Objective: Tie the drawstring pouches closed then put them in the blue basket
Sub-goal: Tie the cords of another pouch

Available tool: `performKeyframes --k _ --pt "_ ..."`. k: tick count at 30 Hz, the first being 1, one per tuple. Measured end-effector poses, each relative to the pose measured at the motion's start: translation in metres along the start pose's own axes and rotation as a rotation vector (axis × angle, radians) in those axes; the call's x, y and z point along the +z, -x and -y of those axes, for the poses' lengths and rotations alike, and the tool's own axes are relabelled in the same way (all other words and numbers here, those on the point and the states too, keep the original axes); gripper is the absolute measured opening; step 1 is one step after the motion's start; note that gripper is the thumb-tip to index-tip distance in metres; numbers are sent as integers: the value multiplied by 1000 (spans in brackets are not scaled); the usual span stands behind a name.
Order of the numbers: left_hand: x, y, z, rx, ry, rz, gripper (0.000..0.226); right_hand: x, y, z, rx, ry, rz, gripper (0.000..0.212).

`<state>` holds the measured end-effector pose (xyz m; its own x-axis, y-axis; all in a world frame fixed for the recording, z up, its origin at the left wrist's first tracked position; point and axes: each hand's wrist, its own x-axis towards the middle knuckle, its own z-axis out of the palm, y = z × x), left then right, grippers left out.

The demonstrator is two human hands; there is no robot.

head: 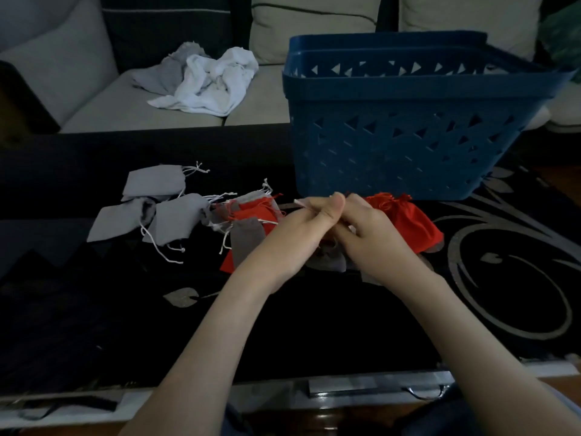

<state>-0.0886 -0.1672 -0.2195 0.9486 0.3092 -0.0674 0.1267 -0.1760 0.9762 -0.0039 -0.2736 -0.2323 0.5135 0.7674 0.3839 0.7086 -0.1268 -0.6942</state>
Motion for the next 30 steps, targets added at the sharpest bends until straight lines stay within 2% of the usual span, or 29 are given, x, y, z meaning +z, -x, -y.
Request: performKeyframes --k 3,8,11,17,19,21,24,30 --pt "-1 -3 3 -27 -27 -125 49 1 -2 3 49 -4 23 38" --pt "0 -2 -6 -27 4 -237 49 -2 -2 4 100 -118 -54 30" --pt "0 -1 -6 -40 12 -223 55 -1 -2 4 88 -107 -126 23" --pt "-3 -6 2 -41 -19 -230 46 -3 -1 9 126 -158 -243 10" --pt "-2 -6 3 -42 -34 -237 41 -1 -1 13 151 -248 -209 16" --pt "-1 -5 4 -50 -25 -245 38 0 -1 15 191 -337 -161 32" --pt "-3 -6 5 -44 89 -254 32 2 -2 16 205 -390 -103 46" --pt "-8 -5 1 9 333 -230 23 2 -2 11 303 -649 -98 40"
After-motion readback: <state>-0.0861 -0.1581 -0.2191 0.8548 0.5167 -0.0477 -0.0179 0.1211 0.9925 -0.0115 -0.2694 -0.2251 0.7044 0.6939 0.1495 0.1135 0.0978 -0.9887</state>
